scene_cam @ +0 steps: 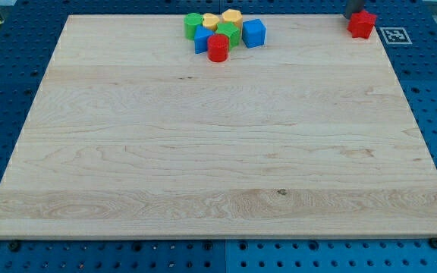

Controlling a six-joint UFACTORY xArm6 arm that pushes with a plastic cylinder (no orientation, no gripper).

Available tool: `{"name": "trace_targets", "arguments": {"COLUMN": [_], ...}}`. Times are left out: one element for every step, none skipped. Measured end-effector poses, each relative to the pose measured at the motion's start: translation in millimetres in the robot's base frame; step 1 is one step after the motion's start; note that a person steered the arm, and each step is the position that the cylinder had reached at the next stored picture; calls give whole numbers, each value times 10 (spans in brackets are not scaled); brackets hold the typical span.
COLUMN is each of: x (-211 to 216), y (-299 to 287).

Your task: Push the red star to the bottom right side of the board

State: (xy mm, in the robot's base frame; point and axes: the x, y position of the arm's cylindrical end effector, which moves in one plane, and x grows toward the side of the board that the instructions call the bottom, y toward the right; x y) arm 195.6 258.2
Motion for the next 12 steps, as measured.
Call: {"name": "trace_targets", "arguments": {"x": [61, 136, 136, 199, 188, -16, -34, -43, -6, 183, 283, 361], "y": [0, 0, 0, 0, 0, 0, -20, 371, 710, 561, 300, 286]}}
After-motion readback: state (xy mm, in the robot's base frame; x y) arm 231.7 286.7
